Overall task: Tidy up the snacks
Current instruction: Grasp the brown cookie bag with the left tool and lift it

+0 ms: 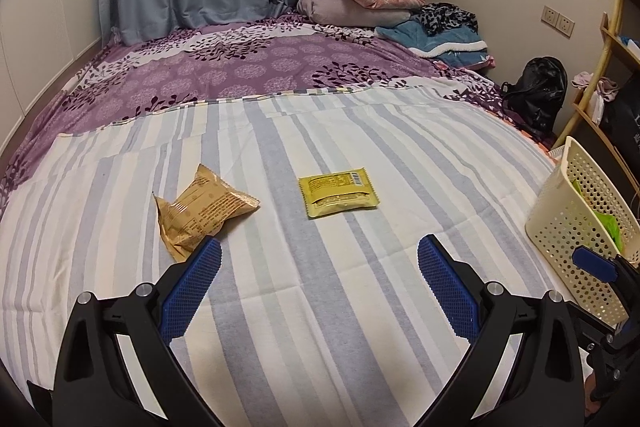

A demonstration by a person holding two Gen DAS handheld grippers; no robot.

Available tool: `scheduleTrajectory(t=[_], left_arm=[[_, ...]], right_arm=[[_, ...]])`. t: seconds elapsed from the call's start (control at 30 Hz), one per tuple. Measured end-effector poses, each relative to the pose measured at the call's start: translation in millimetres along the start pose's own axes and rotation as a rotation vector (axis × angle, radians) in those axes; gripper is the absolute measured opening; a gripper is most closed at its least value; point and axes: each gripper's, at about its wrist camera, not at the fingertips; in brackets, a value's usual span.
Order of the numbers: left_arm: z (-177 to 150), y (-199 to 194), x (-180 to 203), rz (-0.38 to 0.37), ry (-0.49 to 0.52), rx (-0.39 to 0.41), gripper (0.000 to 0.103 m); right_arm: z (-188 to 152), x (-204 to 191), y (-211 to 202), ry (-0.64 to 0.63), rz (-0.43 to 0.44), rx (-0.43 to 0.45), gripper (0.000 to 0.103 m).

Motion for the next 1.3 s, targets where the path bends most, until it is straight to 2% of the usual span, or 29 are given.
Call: scheduleTrajectory(t=[0.23,0.43,0.63,0.9,1.1,1.3], left_arm=[[5,12,-25,0.050,-0.021,-0.013,0.100],[15,27,-65,0.110,-0.081,-0.014,0.100],[30,50,-99,0.117,-0.104,-0.029,0.100],[49,82,-113,0.125,-0.034,-0.049,0.100],[63,98,-106,0.070,0.028,-0.046,0.100],[58,123,-105,0.060,0.076,-0.113,0.100]], right_arm=[[1,-5,14,-0.004,0.017,-0.020,0.092],[0,-12,26,-0.015,0.039,-0.043,0.092],[0,-18,37,-0.020,0.054,-0.062,0.092],[-4,-24,53,-0.030,0.071,-0.102,0.092],[-5,-22,60,-0.019,0.070,-0.118,0.092],[-4,-16,63,-0.002,0.060,-0.125,0.092]])
Point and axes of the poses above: each gripper's, at about its wrist camera, not at the fingertips, and y roughly the way its jaws point, x to its right, z to its top, and after that the axes turned 12 degrees about -y, right-handed
